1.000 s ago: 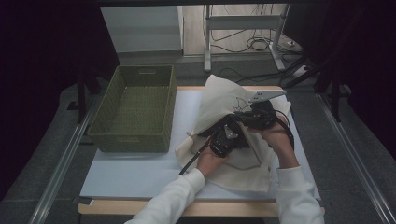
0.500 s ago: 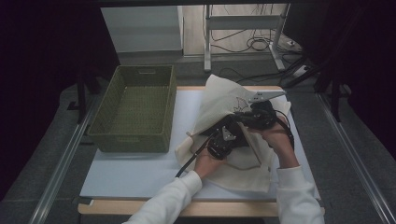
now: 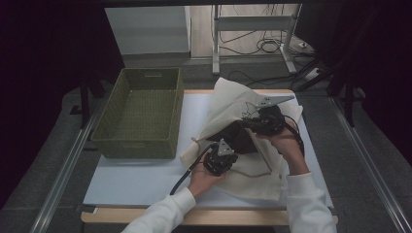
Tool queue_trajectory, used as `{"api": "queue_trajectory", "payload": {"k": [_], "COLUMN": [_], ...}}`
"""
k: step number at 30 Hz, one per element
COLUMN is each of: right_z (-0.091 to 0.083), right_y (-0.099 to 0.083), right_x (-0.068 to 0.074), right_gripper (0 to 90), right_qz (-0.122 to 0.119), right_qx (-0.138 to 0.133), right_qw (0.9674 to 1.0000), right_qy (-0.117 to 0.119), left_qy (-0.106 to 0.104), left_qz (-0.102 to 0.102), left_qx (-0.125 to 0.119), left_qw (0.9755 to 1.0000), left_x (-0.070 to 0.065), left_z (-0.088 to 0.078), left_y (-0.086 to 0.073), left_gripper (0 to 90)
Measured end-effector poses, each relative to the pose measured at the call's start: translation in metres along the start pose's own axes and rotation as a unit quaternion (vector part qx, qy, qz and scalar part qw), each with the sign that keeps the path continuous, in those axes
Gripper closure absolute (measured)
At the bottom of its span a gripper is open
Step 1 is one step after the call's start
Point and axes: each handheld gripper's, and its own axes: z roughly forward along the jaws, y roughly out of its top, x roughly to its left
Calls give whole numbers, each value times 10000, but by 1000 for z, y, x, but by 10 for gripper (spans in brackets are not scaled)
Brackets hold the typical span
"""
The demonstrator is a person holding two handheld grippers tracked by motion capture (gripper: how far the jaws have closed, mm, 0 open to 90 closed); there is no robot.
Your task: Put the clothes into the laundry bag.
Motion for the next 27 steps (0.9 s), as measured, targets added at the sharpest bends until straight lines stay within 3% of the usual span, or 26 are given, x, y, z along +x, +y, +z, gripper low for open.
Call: {"api": "queue_trajectory", "payload": {"k": [11, 15, 23, 27], "right_z": [4, 6, 12, 17], "right_y": [-1, -3, -5, -8], "right_x": [1, 2, 5, 7], "right_gripper": [853, 853, 853, 853], "right_qz": [-25, -35, -67, -49], "right_qx": [81, 118, 248, 319], "right_qw": [10000, 9999, 9996, 9994], "right_qy": [10, 31, 69, 105], "left_qy": [-39, 21, 139, 154], "left_qz": [130, 126, -161, -245], "left_qx": [-82, -64, -53, -89], "left_qw": [9999, 9999, 9998, 9995], "left_x": [-4, 1, 20, 23], "left_z": [-27, -39, -67, -77], "left_y": [-11, -22, -49, -55], "left_gripper": [900, 900, 899, 899]}}
